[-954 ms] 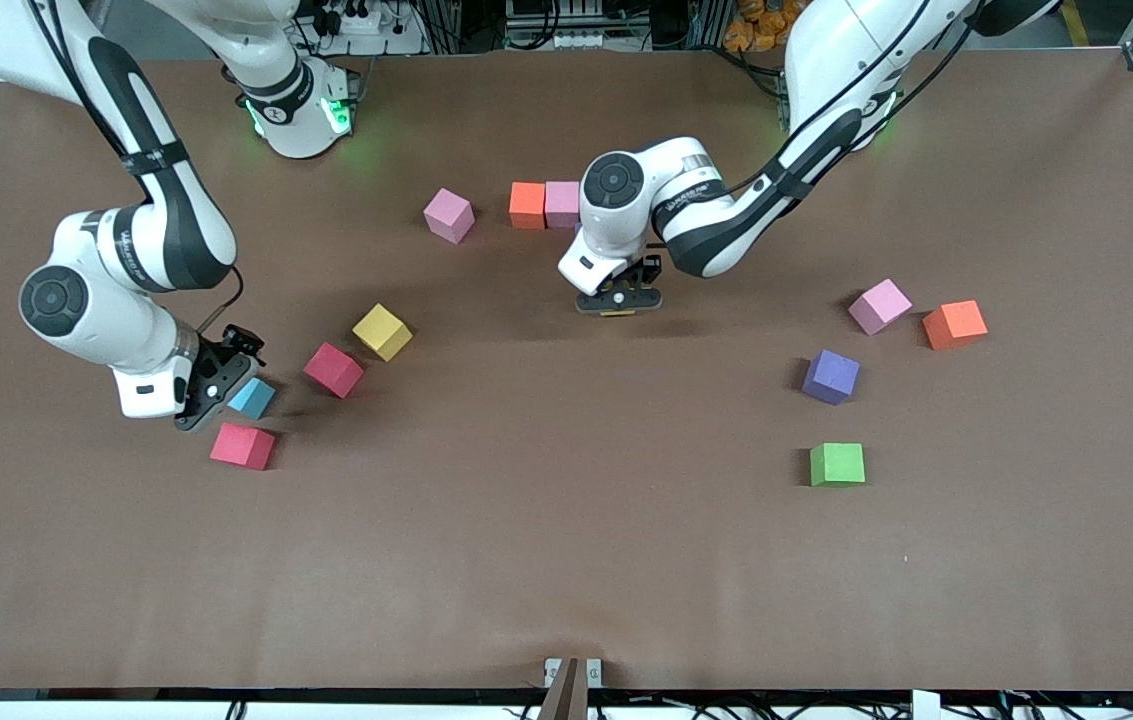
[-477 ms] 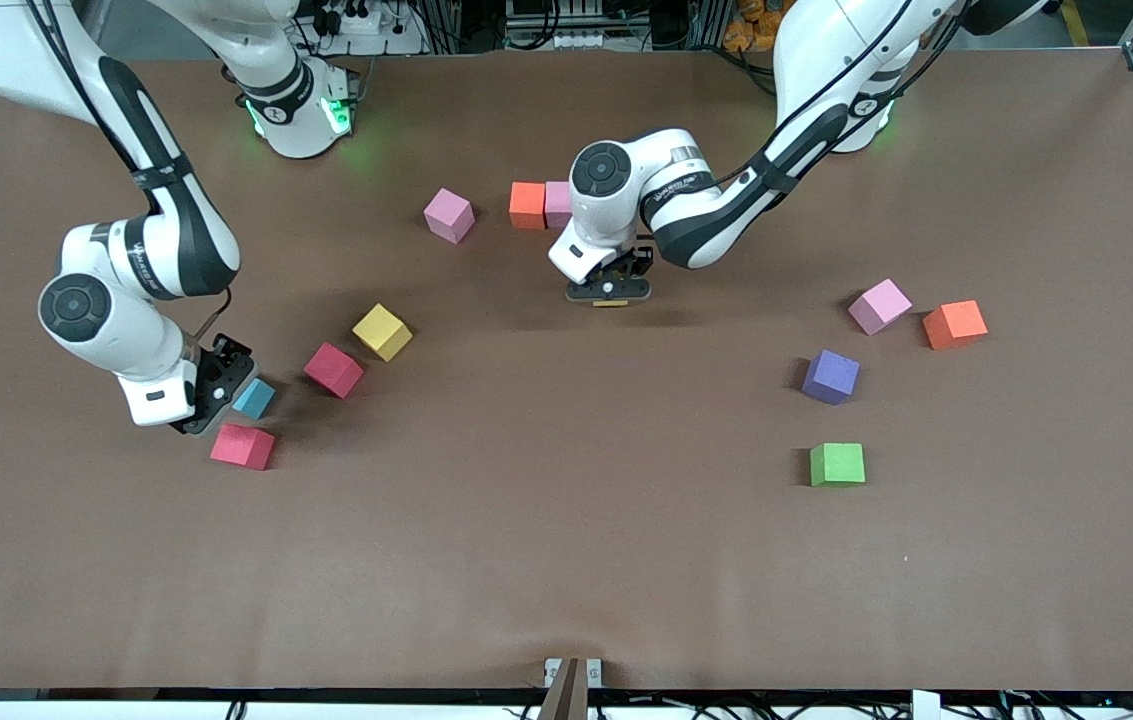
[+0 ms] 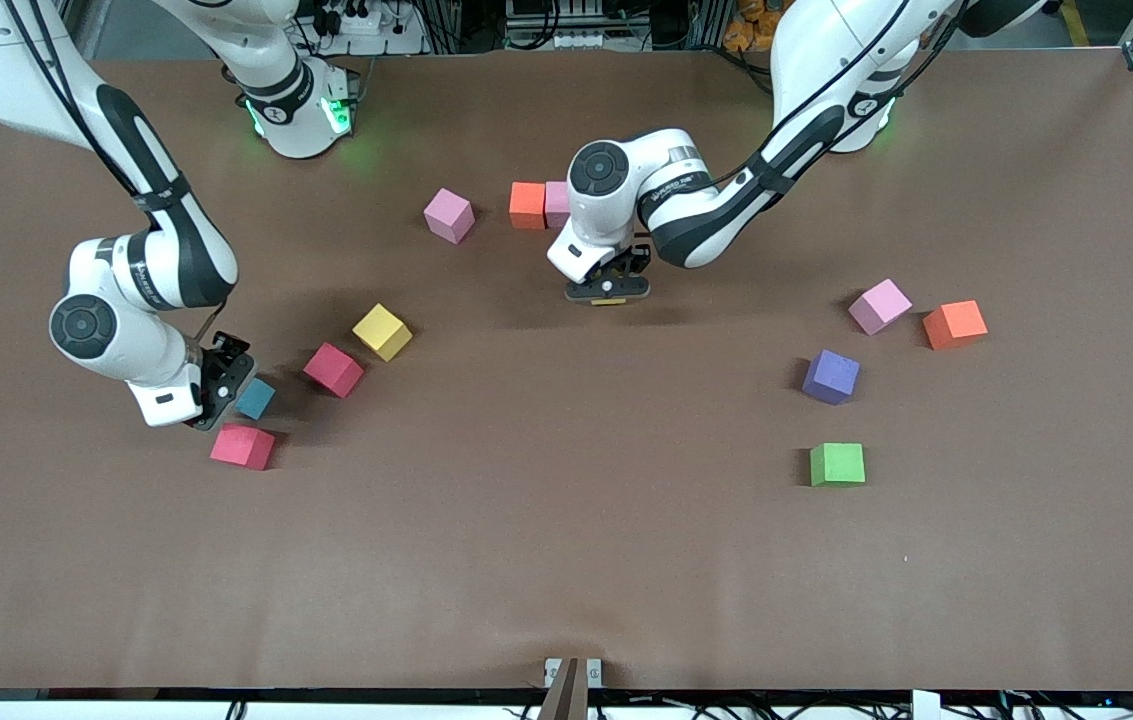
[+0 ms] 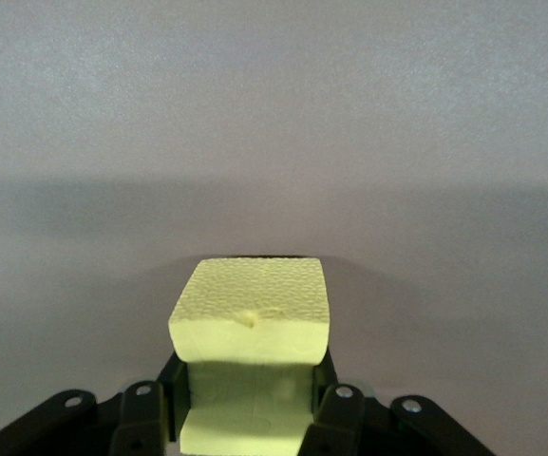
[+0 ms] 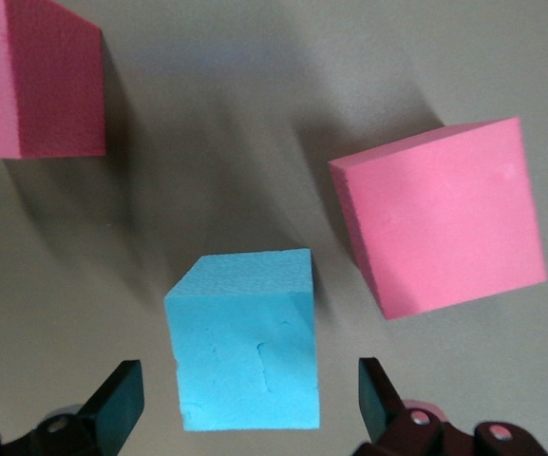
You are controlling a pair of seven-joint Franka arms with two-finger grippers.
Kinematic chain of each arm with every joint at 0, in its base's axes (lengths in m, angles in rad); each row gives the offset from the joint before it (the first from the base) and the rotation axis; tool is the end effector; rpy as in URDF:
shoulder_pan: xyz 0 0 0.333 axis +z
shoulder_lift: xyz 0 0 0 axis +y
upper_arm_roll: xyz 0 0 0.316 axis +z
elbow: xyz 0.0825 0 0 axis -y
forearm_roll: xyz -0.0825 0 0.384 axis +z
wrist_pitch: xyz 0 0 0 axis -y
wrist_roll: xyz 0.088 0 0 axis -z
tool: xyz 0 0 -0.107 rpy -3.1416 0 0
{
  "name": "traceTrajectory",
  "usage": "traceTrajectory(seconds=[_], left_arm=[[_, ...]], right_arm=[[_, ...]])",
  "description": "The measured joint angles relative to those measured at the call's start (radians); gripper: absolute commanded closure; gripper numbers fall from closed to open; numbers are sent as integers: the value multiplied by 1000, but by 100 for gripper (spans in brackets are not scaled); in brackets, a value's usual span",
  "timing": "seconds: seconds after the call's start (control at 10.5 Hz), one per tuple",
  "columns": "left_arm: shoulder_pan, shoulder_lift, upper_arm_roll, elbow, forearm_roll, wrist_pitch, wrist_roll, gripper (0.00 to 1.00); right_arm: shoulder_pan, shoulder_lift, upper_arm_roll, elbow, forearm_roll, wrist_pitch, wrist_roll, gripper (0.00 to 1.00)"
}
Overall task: Form number 2 with 11 blocks
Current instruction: 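Grasp the cyan cube with the right gripper while the left gripper lowers yellow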
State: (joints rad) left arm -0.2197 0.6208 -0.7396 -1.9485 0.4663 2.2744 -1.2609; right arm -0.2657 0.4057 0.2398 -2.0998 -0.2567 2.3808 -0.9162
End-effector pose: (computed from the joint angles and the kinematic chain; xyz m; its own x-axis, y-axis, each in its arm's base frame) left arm 0.3688 -0.4803 0.2225 0.9936 0.0517 -0.1002 0.0473 -0.9978 -0.0455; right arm 0.5703 -0.0174 0.2202 0.4721 0.8739 -0.1162 0.8759 -0.4799 -0.0502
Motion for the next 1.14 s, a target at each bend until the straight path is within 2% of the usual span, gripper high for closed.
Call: traceTrajectory(seconds=[0.29,0.76,0.95,1.05,1.14], left_arm=[[0,6,0,0,0,28,-71,50],[-6,14,0,0,0,30,-76,49],[-17,14,0,0,0,30,-76,47],[-22,14,0,0,0,30,-76,37],[-24,14,0,0,0,30,-76,32]], right_arm=[[0,3,2,-11,0,33,-5,0],[0,34,2,-22,0,85,-41,1],[-2,34,1,-39,0,100,-41,9],[-2,34,1,-41,0,102,-42,9],[-3,34,1,-42,0,103,-42,11]])
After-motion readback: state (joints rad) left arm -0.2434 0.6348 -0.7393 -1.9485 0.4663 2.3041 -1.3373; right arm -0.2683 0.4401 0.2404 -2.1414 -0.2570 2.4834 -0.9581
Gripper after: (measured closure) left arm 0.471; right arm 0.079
